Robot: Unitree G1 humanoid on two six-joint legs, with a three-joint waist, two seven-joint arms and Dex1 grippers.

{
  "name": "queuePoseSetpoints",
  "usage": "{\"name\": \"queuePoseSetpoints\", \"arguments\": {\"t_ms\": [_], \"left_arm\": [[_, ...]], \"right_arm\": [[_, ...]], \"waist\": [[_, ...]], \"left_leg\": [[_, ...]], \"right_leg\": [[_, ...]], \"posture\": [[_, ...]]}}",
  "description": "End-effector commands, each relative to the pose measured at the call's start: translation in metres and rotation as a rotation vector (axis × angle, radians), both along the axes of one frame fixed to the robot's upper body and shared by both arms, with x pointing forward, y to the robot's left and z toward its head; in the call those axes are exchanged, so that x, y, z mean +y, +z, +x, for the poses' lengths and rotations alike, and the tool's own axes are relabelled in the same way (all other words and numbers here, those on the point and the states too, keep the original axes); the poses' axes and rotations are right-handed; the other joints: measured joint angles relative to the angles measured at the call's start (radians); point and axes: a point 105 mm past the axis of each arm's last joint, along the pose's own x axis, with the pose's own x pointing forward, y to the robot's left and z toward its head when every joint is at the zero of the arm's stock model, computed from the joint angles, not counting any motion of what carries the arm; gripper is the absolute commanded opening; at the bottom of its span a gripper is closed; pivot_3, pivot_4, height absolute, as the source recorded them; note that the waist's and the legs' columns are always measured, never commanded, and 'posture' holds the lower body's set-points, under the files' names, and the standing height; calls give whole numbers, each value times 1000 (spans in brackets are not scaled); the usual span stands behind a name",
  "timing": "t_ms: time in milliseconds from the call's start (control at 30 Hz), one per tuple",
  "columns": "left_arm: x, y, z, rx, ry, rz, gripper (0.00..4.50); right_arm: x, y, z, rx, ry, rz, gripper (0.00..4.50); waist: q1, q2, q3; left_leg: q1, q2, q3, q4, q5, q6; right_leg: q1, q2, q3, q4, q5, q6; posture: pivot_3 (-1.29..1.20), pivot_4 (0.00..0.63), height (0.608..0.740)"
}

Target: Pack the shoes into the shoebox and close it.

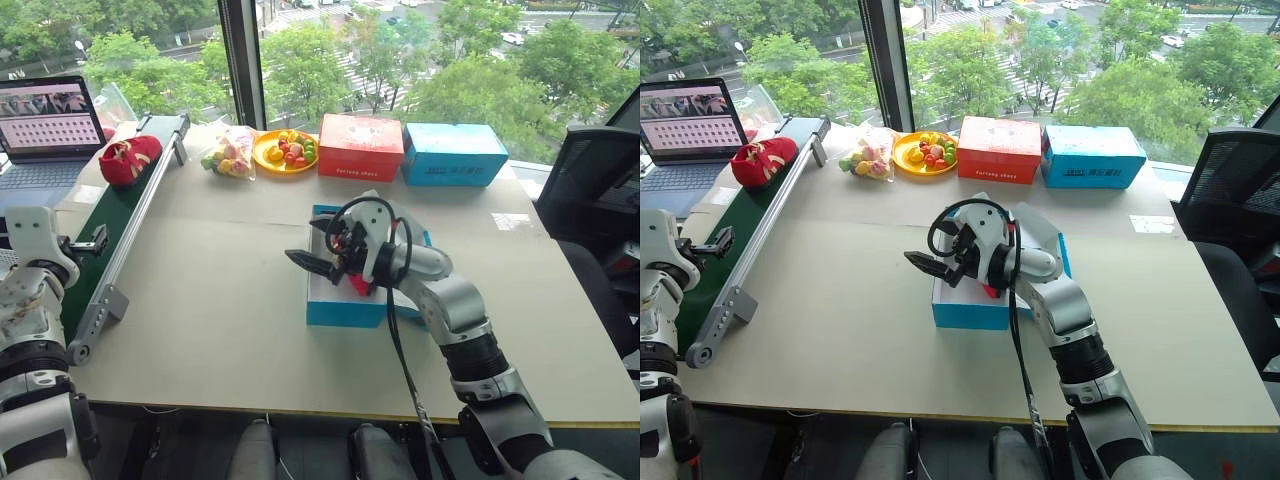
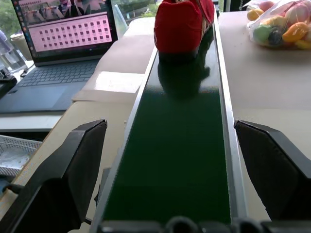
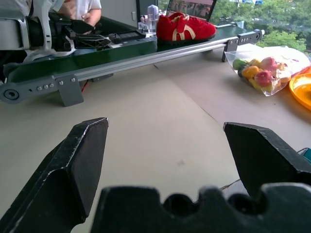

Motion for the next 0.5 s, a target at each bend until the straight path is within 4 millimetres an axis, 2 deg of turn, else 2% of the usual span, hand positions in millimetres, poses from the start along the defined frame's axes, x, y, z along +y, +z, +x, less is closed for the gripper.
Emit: {"name": "queuePoseSetpoints", "arguments": {"t_ms": [33, 233, 500], "left_arm": [[8, 14, -1, -33, -5, 38, 4500], [10, 20, 4, -44, 6, 40, 4500], [16, 12, 3, -32, 41, -25, 4500]], "right_arm": [[1, 13, -5, -44, 17, 18, 4474], [-2, 14, -5, -53, 8, 0, 4474], [-6, 14, -4, -53, -6, -15, 4474]], "waist": [[1, 0, 0], [1, 0, 0], [-2, 0, 0]], "left_leg": [[0, 0, 0, 0, 0, 0], [0, 0, 0, 0, 0, 0], [0, 0, 0, 0, 0, 0]], "right_leg": [[0, 0, 0, 0, 0, 0], [0, 0, 0, 0, 0, 0], [0, 0, 0, 0, 0, 0]], "posture": [[0, 150, 740], [0, 150, 740], [0, 150, 740]]}}
